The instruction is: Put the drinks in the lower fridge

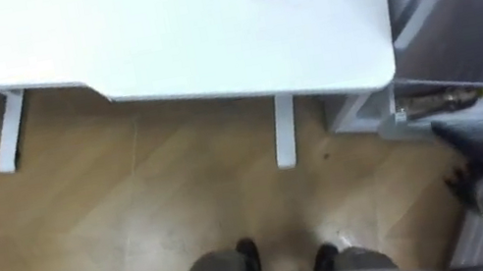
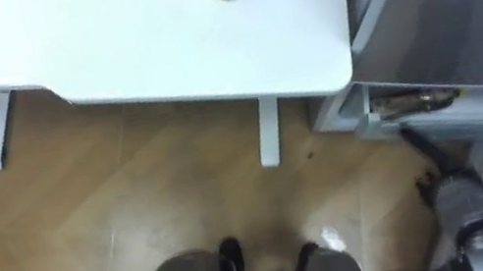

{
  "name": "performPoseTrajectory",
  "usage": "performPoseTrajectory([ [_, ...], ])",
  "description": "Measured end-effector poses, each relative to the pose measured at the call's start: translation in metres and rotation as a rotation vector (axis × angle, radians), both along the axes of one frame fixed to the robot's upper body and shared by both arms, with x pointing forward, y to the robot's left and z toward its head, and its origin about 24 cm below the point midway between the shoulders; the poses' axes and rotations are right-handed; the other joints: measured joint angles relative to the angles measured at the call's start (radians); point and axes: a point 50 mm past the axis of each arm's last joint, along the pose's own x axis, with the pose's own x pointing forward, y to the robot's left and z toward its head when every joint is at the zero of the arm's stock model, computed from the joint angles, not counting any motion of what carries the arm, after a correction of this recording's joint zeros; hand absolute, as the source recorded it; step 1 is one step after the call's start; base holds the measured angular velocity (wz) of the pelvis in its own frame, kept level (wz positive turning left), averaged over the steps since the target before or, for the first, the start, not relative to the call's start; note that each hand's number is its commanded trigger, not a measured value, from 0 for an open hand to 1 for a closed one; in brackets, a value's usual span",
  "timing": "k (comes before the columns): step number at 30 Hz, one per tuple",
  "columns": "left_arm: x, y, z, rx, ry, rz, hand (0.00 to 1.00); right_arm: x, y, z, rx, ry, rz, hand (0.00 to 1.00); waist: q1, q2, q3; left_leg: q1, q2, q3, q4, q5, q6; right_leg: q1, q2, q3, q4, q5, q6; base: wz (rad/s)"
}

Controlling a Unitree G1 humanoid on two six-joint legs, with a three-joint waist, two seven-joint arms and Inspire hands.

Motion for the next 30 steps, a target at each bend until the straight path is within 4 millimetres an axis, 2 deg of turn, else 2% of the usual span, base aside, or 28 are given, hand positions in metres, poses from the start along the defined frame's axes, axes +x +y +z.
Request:
performPoseTrajectory([
  [1,-0.001,0.0,0.0,0.004,0.003,-0.007,0.0,-0.008,0.004,-0.004,0.005,0.033,0.029,0.0,0.0,-0.004,-0.0008,0.014,-0.002,0.0,-0.004,-0.001,-0.001,0.018,0.002,-0.001,-0.011,0.0,0.0,0.07],
  [3,-0.005,0.0,-0.001,0.019,0.018,-0.04,0.0,-0.038,0.016,-0.014,0.022,0.147,0.164,0.0,-0.003,-0.02,-0.0075,0.066,-0.002,-0.001,-0.03,-0.005,-0.008,0.074,0.008,-0.008,-0.045,0.002,0.003,0.0],
  [4,-0.005,-0.001,-0.001,0.02,0.019,-0.038,0.0,-0.043,0.018,-0.015,0.021,0.17,0.205,0.0,-0.007,-0.023,-0.0093,0.077,-0.002,-0.002,-0.036,-0.005,-0.008,0.086,0.008,-0.01,-0.052,0.002,0.004,0.0],
  [9,-0.014,-0.003,-0.002,0.033,0.019,-0.02,0.0,-0.07,0.032,-0.023,0.002,0.323,0.522,0.0,-0.026,-0.034,-0.0066,0.152,0.005,-0.001,-0.07,-0.009,-0.014,0.161,0.018,-0.005,-0.088,0.011,0.007,-0.04],
  [11,-0.014,-0.005,-0.002,0.04,0.021,-0.015,0.0,-0.072,0.037,-0.024,-0.004,0.356,0.603,0.0,-0.027,-0.031,-0.0027,0.158,0.0,-0.002,-0.07,-0.01,-0.014,0.171,0.02,0.0,-0.093,0.013,0.008,0.0],
  [12,-0.013,-0.007,-0.003,0.037,0.02,-0.016,0.0,-0.071,0.04,-0.025,-0.013,0.367,0.664,0.0,-0.028,-0.031,-0.0041,0.157,0.0,-0.006,-0.07,-0.01,-0.014,0.175,0.023,0.001,-0.103,0.017,0.009,0.03],
  [16,-0.013,-0.007,-0.003,0.043,0.018,-0.012,0.0,-0.07,0.043,-0.026,-0.028,0.386,0.733,0.0,-0.026,-0.025,0.0015,0.173,-0.002,-0.019,-0.074,-0.009,-0.014,0.203,0.03,0.003,-0.127,0.029,0.009,0.05],
  [22,-0.013,-0.01,-0.004,0.038,0.028,0.018,0.0,-0.073,0.043,-0.026,-0.034,0.401,0.74,0.0,-0.027,-0.02,0.0005,0.187,-0.003,-0.025,-0.085,-0.008,-0.015,0.218,0.031,0.004,-0.139,0.033,0.009,0.0],
  [24,-0.013,-0.012,-0.004,0.038,0.032,0.019,0.0,-0.075,0.042,-0.026,-0.032,0.402,0.73,0.0,-0.027,-0.023,-0.0025,0.189,-0.004,-0.026,-0.087,-0.008,-0.015,0.22,0.031,0.006,-0.14,0.033,0.009,0.0],
  [30,-0.009,-0.011,-0.004,0.029,0.015,0.064,0.0,-0.075,0.042,-0.026,-0.03,0.406,0.723,0.0,-0.038,-0.024,-0.003,0.19,-0.006,-0.026,-0.087,-0.008,-0.015,0.224,0.032,0.016,-0.147,0.033,0.01,0.0],
])
